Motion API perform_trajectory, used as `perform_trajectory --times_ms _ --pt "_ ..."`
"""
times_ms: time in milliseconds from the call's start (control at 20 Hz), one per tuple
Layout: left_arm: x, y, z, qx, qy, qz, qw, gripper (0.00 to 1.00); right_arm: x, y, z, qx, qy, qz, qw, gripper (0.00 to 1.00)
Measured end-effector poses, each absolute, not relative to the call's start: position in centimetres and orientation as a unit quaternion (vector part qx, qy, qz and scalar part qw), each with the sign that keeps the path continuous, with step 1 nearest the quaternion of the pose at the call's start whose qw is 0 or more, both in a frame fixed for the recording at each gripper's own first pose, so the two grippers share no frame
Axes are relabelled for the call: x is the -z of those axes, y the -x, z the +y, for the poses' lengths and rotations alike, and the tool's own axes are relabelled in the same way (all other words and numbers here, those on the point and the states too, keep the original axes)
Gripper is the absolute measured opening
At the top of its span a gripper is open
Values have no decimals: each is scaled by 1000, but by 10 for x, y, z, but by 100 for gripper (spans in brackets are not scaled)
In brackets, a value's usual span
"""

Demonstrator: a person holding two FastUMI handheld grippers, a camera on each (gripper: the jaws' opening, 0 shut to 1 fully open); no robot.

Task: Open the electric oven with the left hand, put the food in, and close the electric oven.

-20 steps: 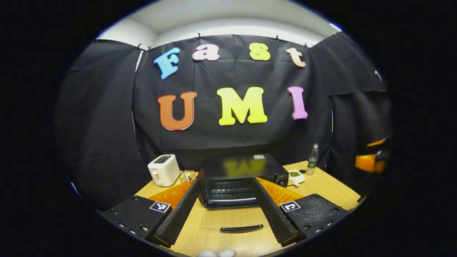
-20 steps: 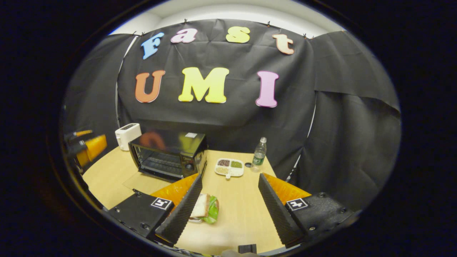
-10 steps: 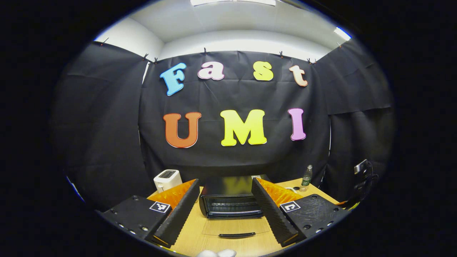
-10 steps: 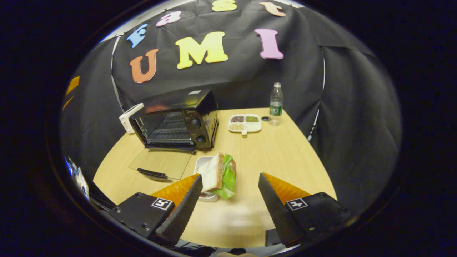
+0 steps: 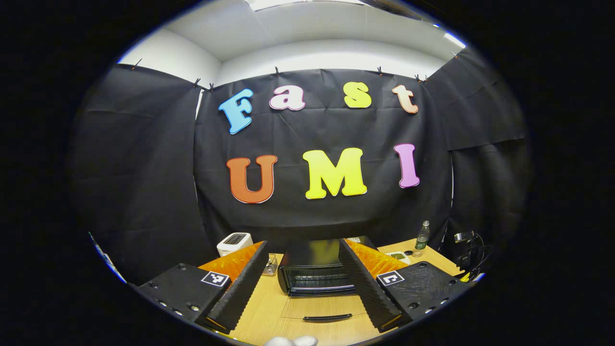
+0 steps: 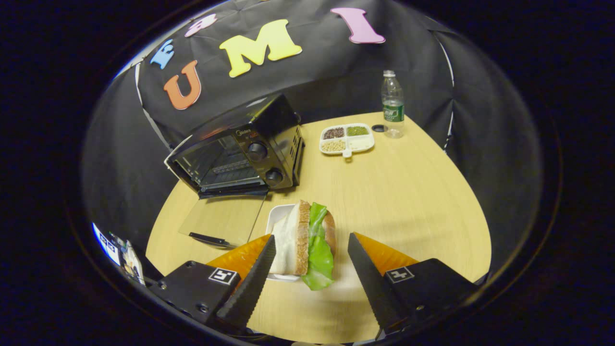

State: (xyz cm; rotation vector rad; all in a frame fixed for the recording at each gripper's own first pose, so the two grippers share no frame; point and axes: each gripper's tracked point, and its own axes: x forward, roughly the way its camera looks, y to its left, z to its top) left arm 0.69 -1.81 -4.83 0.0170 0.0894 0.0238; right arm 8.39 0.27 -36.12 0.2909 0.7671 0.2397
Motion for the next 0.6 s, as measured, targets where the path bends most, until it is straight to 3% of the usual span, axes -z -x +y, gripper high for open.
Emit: perform_trajectory --times_ms 50,100,350,400,450,500,600 --pt "50 -8 -20 -12 -7 46 999 96 364 -88 7 -123 -149 379 905 96" --pt "51 -9 -20 -16 -7 49 999 96 368 -90 10 -133 -157 390 898 89" --pt "58 -17 -23 -24 -9 61 998 96 380 -97 18 -152 -182 425 874 82" --pt "60 -18 -24 -24 -10 64 998 96 381 -99 16 -154 -181 430 871 77" --pt "61 -19 -25 -25 -11 67 997 96 383 -99 15 -159 -185 436 866 81" --pt "62 -20 -27 -24 -12 69 997 96 383 -100 14 -162 -193 442 861 65" --pt "65 -23 -29 -23 -15 72 997 96 384 -99 15 -173 -213 456 847 62"
